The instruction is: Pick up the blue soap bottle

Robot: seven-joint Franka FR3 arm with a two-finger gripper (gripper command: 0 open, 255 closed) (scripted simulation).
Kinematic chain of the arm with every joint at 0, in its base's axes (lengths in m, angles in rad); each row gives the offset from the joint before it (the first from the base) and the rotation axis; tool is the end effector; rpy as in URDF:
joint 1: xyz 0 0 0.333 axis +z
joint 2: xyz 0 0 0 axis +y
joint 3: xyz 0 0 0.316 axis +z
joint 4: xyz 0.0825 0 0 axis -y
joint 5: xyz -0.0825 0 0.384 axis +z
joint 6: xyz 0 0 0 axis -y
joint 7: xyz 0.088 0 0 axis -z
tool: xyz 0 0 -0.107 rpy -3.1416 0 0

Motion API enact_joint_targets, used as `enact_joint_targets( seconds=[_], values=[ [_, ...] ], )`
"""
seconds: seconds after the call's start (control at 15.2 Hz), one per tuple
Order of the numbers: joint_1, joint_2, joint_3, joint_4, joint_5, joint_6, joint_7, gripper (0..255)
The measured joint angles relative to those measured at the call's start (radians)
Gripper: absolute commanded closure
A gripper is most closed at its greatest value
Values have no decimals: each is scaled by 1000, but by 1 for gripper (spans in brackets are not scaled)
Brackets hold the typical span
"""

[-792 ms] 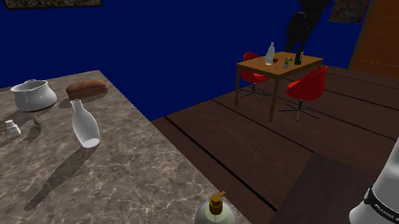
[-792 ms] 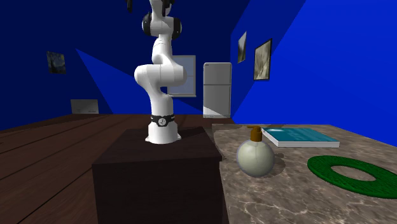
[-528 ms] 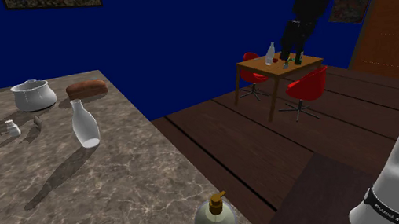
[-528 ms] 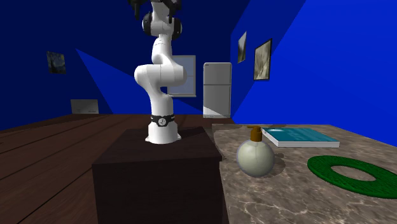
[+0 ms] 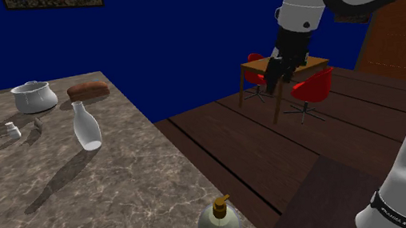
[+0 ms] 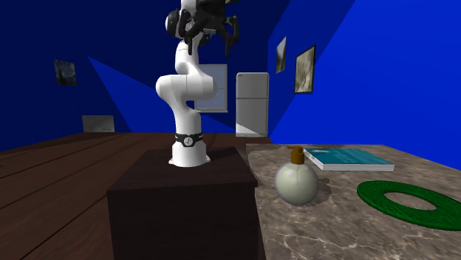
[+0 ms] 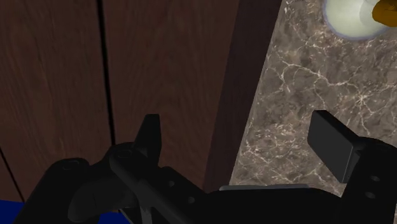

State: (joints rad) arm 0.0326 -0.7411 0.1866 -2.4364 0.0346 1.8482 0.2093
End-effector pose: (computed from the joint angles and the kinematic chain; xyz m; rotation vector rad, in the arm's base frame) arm 0.3337 0.0893 0.5586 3.0689 -0.0557 0.2447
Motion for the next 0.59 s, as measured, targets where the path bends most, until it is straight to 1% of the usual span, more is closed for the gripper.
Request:
enact_joint_targets(
  seconds=[0.4,0.59],
  values=[
    [32,86,104,-54,55,103,114,0],
    [42,165,162,-55,74,166,175,0]
  ],
)
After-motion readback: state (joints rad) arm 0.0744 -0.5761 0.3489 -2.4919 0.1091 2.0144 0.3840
